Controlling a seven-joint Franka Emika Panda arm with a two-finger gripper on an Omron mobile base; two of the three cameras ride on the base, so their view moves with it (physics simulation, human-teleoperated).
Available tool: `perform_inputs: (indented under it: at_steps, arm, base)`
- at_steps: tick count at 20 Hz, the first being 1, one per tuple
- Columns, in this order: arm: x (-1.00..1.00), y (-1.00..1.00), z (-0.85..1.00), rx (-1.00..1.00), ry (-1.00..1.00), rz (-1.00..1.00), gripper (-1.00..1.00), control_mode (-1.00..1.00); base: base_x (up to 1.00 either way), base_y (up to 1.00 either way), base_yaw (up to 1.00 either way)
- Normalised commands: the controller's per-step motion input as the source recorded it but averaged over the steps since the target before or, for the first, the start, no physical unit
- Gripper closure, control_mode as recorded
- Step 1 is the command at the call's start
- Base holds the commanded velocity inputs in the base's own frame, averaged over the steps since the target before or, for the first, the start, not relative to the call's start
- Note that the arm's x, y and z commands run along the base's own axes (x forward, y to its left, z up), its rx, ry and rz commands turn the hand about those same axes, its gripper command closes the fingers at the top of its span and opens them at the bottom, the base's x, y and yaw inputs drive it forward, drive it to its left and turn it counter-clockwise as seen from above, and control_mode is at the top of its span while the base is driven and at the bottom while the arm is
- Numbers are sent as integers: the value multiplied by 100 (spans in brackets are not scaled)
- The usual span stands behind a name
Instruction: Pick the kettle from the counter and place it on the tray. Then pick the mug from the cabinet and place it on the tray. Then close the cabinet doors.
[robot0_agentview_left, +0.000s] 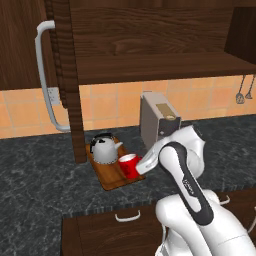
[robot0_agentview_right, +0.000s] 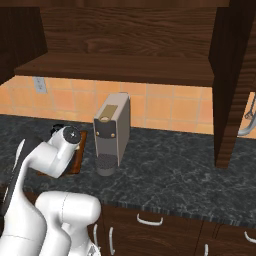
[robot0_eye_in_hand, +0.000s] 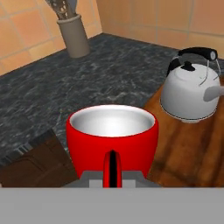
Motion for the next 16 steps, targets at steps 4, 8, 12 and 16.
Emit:
perform_inputs:
  at_steps: [4, 8, 12, 16]
  arm:
    - [35, 16, -22, 0, -15, 2, 100, -100]
    - [25, 8, -23, 0, -3, 0, 100, -100]
    - [18, 0, -26, 0, 6, 0, 100, -100]
    - [16, 7, -30, 0, 2, 0, 100, -100]
  base:
    - [0, 0, 0]
    - [0, 0, 0]
    - [0, 0, 0]
    - [0, 0, 0]
